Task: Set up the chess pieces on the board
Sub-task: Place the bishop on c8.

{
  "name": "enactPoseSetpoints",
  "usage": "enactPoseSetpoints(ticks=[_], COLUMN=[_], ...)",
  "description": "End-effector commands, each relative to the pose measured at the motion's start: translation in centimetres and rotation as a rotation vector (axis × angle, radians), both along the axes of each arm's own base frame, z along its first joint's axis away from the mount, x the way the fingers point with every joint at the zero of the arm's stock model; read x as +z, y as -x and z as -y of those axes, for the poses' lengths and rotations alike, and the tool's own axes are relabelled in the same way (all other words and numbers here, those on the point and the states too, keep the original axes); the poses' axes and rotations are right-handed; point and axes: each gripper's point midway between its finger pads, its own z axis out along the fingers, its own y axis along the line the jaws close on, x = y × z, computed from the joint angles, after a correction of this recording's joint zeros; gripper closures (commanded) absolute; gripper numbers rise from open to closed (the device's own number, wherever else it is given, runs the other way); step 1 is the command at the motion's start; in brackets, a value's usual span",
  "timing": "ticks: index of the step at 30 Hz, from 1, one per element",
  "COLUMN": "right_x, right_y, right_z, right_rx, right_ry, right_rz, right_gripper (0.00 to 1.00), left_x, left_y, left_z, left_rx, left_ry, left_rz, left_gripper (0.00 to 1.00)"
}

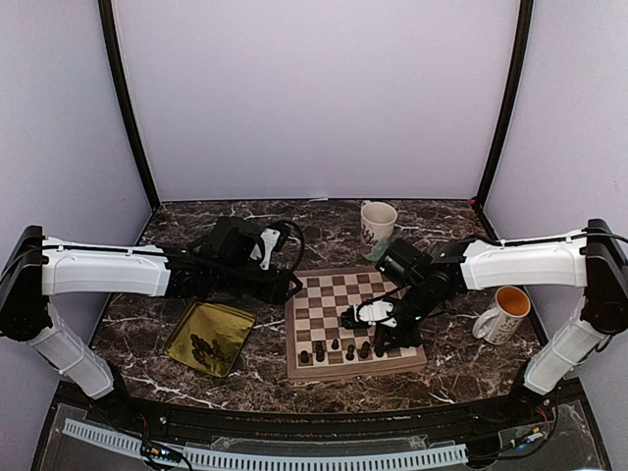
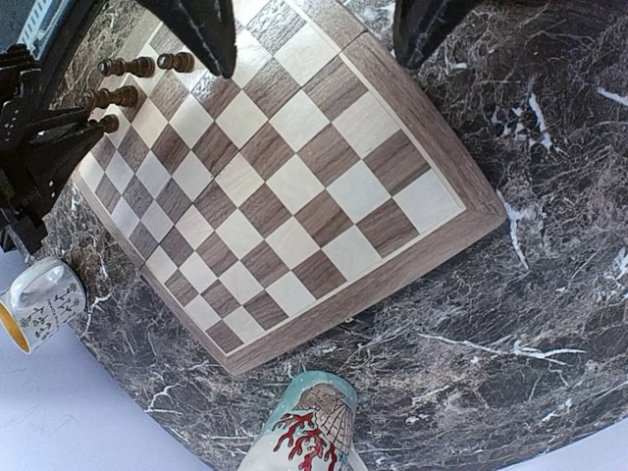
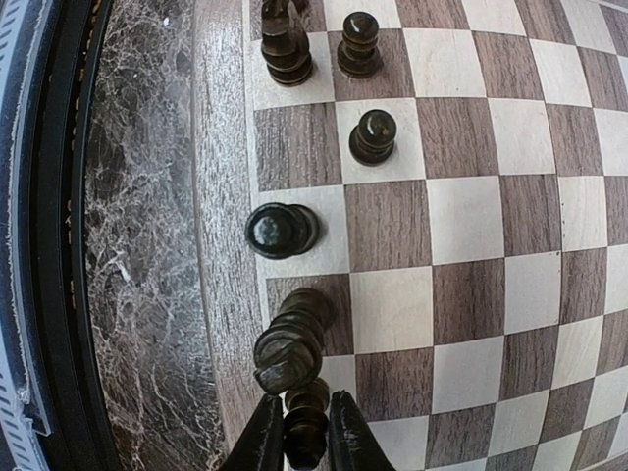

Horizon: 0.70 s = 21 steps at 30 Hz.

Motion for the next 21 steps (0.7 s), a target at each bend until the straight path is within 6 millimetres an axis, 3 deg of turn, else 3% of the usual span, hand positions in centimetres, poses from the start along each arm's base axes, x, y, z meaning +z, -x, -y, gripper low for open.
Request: enactPoseSetpoints(ticks=[1,10,15,18,21], right_x=[-0.1,0.5,2.9,5.1,6.8], right_y=[0.3,0.3,0.3,0.7,0.1], right_z=[-0.3,-0.3,0.0,0.8,2.2], right_rx=[0.008,0.005,0.011,0.011,-0.041], right_ry=[-0.005,-0.020,-0.071,-0.120,-0.186], right_rz=[0.003,0.009,0.053,0.041,0.035], right_gripper=[0.81,0.72,0.69,0.66,0.64], left_x=[-0.6,-0.7,-0.3,0.2,-0.4], left_y=[0.1,0.2,0.5,1.0,2.3], left_z=[-0.2,-0.2,-0.5,-2.3,-5.5], left_rx=[0.003,0.002,0.012,0.070,0.134], left_ry=[-0.001,-0.002,-0.013,-0.101,-0.216], left_rz=[-0.018,-0.023,-0.043,-0.111,-0.170], left_gripper=[0.43,0.44,0.44,0.43,0.43])
